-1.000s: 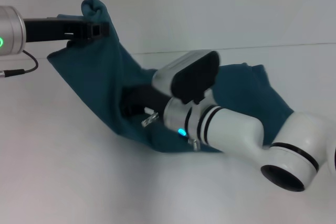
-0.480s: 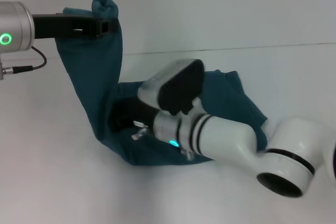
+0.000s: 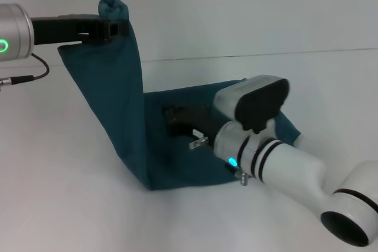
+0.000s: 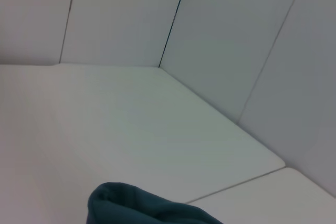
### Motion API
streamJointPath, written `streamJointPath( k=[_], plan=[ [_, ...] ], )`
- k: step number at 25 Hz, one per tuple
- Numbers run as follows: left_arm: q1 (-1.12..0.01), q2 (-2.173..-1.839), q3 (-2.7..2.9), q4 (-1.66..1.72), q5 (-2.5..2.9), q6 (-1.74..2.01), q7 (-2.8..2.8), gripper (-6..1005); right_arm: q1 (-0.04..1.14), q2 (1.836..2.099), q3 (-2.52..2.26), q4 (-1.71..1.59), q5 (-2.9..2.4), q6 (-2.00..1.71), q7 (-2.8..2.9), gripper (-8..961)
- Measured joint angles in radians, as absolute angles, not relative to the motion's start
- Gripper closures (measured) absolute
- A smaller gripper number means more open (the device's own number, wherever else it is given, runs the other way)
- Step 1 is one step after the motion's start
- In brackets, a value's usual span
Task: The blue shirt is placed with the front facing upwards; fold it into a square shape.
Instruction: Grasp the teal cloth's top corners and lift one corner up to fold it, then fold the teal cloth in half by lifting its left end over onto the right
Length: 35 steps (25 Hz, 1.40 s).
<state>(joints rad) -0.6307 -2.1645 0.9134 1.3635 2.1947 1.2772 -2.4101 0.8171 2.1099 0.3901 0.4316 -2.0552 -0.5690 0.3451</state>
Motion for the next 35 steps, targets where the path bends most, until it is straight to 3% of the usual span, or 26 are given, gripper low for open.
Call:
streamJointPath(
  k=[11,23,27,35],
  plan=[
    [-0.619,-2.164,0.916,1.405,2.189,1.285,-2.414,947,0.925,2.121,0.331,0.513,-2.129,-0.434,0.351,919],
    [-0.618,-2.164,0.919,1.404,2.169,1.287,-2.412,947,0.955,2.121,0.305,0.554,-2.129,-0.424,0.355,919],
    [-0.614,-2.164,0.919,1.401,2.167,1.287,-2.410,948,0.925,2.118,0.325,0.549,-2.123,-0.431,0.354,919],
    [-0.594,-2.165,0.939,1.398,2.151,1.279,-2.409,948,0.714,2.088,0.451,0.466,-2.127,-0.652,0.380,919]
  ],
)
